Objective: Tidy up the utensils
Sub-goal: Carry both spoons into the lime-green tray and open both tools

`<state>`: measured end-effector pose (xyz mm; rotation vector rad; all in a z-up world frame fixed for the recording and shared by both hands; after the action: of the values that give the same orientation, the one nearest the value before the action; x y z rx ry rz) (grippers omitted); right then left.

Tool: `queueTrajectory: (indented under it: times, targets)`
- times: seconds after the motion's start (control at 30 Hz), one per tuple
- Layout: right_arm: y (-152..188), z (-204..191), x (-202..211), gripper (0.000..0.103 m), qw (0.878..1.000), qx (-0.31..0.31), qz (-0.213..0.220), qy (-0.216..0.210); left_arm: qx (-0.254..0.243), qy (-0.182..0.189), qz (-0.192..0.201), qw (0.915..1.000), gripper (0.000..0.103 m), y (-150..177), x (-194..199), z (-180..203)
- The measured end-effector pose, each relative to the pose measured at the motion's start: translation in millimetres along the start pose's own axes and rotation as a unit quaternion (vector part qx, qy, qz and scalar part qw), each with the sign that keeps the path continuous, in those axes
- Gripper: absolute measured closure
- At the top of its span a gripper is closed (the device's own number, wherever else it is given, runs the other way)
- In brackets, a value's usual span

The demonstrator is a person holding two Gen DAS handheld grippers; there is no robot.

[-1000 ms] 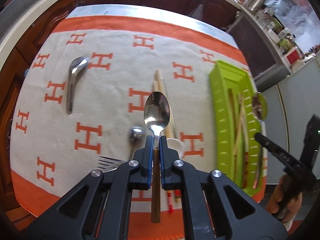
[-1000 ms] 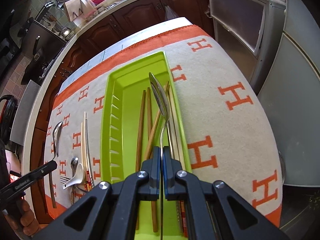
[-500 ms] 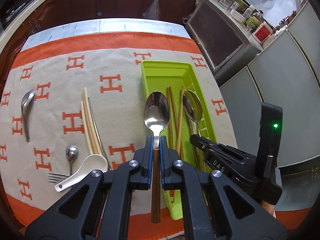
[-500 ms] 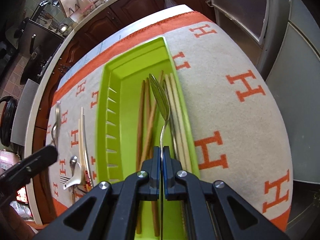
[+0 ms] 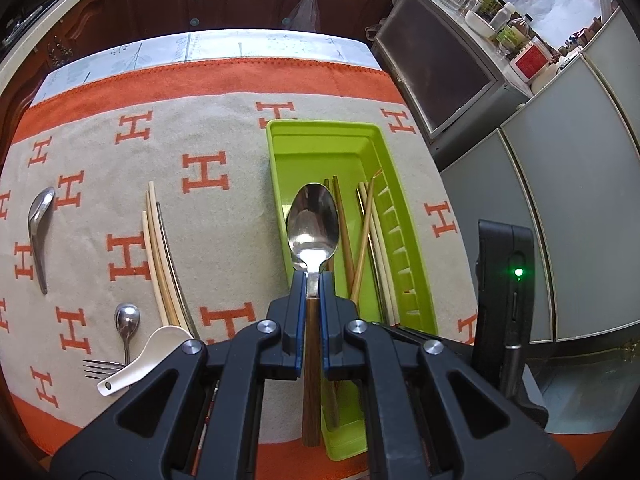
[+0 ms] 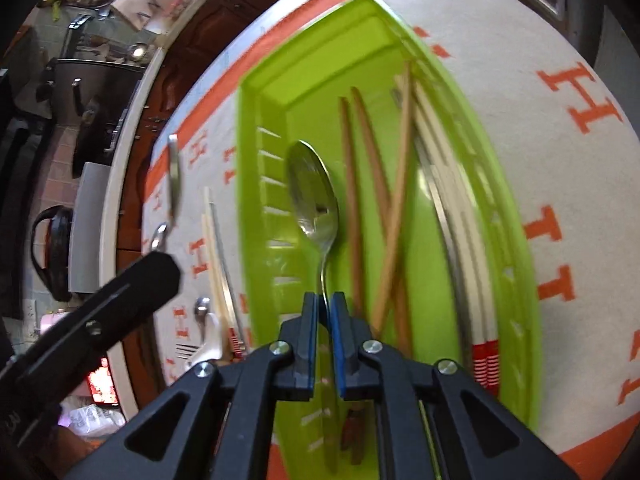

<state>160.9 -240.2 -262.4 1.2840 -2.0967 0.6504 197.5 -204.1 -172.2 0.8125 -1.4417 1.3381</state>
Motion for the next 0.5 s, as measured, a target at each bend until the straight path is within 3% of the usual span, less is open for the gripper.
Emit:
queueTrajectory:
  times: [0.1, 0.5]
  targets:
    - [-4.3, 4.5, 15.6, 0.093, 0.999, 0.016, 0.025, 0.045, 0.0, 0.0, -0.007, 1.0, 0.099, 1.6, -5.6, -0.1]
    - [-26.8, 4.0, 87.1, 0.092, 0.986, 0.041, 0.128, 0.102, -0.01, 0.01, -0.034, 0.9993, 0.099, 11.3, -22.2, 18.8]
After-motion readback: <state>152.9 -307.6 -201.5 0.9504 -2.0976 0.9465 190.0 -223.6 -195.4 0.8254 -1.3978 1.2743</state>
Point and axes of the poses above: each gripper's, at about its wrist camera, not at the fingertips, and x roughly against the way its jaws point, z to its right, y to its underside, the point moved 10 cm from there along -x, roughly the way its jaws point, and after that the axes turned 11 degrees about -y, right-handed, at the moved point
